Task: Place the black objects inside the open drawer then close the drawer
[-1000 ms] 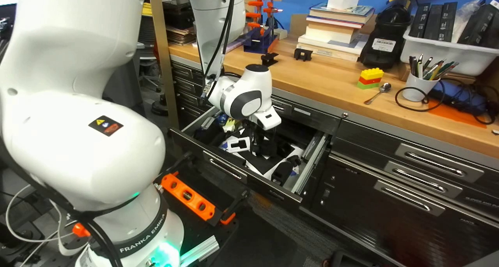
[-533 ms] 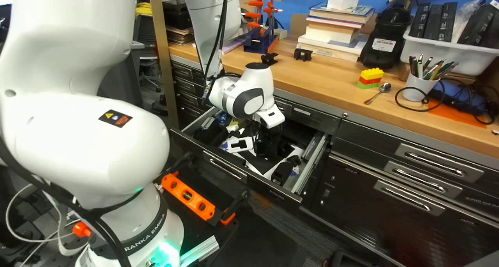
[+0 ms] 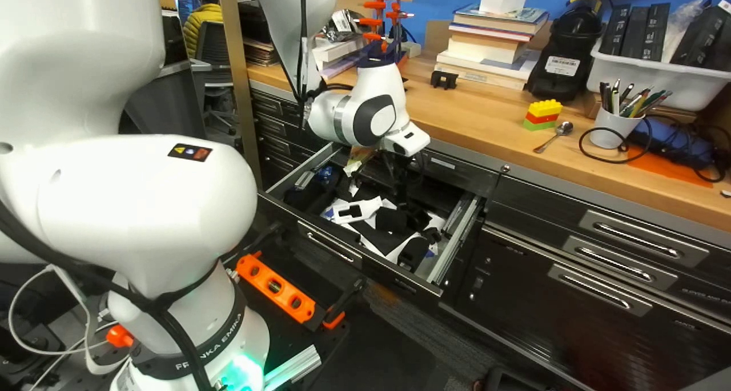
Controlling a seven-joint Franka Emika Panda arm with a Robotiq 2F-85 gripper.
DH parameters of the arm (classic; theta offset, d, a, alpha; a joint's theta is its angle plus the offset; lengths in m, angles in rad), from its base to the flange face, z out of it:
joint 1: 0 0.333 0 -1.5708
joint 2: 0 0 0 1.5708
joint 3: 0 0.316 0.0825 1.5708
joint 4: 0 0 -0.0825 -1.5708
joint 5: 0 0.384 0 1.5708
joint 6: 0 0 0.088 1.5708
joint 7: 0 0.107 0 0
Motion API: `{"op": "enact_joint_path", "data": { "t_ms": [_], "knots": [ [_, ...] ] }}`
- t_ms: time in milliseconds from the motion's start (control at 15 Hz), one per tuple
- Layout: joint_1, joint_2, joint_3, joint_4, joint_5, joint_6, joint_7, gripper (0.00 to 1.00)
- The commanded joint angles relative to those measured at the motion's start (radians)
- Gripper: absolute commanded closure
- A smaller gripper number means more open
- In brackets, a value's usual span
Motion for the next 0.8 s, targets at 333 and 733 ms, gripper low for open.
{"op": "enact_joint_path", "data": {
  "t_ms": [333,733],
  "knots": [
    [-0.029,-0.296,-0.049,0.043,-0.309,-0.212,-0.031,0.00],
    [-0.350,-0.380,0.322,0.253,-0.196,-0.431,-0.225,0.00]
  ]
}}
